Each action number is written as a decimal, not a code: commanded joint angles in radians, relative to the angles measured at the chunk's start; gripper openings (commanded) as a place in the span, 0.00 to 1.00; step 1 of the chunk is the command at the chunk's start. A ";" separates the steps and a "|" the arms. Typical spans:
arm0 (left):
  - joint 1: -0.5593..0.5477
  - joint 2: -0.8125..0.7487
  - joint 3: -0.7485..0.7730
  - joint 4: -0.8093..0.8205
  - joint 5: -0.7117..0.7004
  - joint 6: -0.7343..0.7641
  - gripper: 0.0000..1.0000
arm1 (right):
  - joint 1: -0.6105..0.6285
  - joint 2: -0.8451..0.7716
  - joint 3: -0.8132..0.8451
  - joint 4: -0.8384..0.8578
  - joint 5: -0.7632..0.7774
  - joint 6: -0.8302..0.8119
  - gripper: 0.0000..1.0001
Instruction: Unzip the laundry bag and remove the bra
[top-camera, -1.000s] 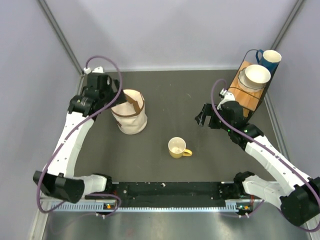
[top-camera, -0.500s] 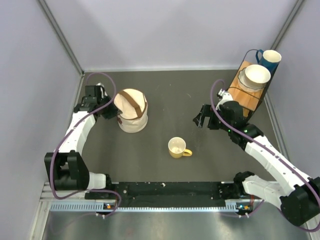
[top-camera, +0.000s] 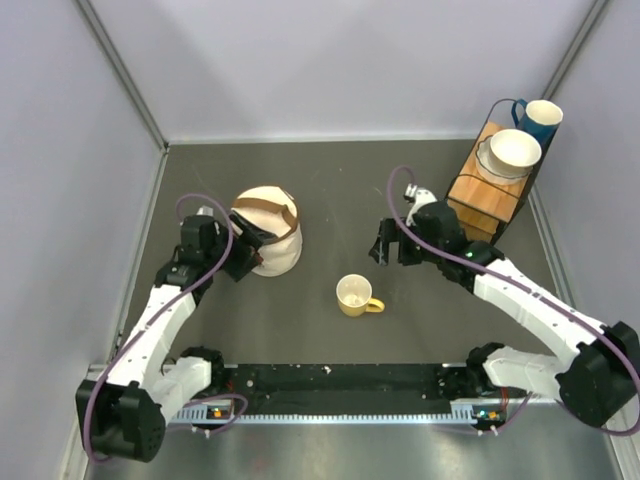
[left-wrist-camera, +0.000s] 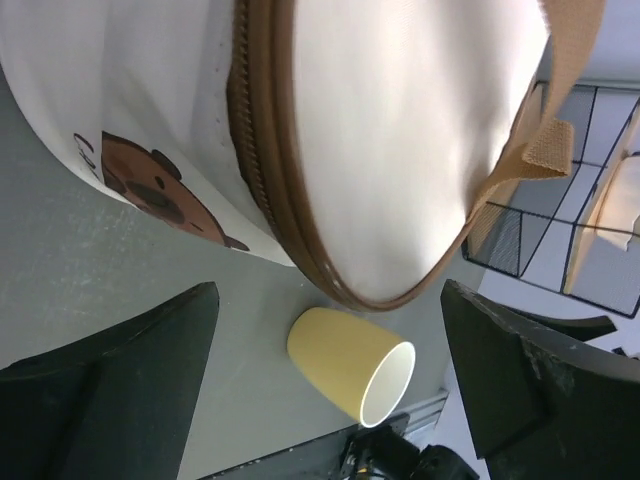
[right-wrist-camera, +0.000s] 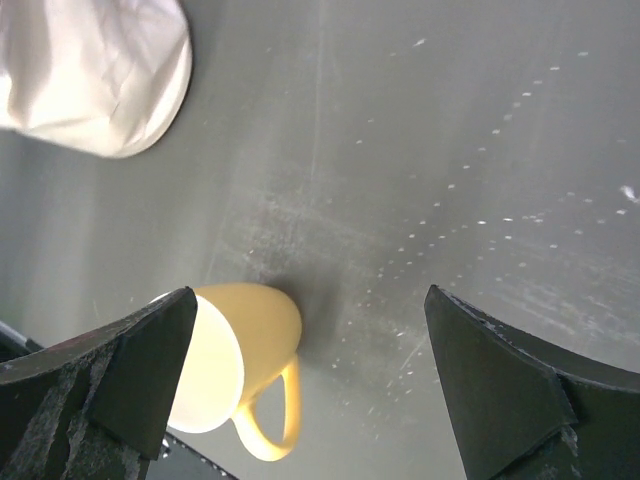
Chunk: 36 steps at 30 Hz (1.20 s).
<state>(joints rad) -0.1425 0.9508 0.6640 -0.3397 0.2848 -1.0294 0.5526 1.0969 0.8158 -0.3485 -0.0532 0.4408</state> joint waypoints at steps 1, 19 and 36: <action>0.000 -0.040 0.176 -0.138 -0.065 0.075 0.99 | 0.079 0.053 0.095 -0.004 0.016 -0.030 0.99; 0.115 0.298 0.422 -0.160 -0.066 0.540 0.61 | 0.127 0.037 0.134 0.013 0.010 0.010 0.99; 0.112 -0.055 -0.048 0.073 0.050 -0.101 0.00 | 0.121 0.366 0.365 0.287 -0.319 0.301 0.99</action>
<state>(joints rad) -0.0280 1.0077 0.7311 -0.3393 0.3542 -0.9043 0.6670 1.3724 1.1080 -0.2462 -0.2092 0.5640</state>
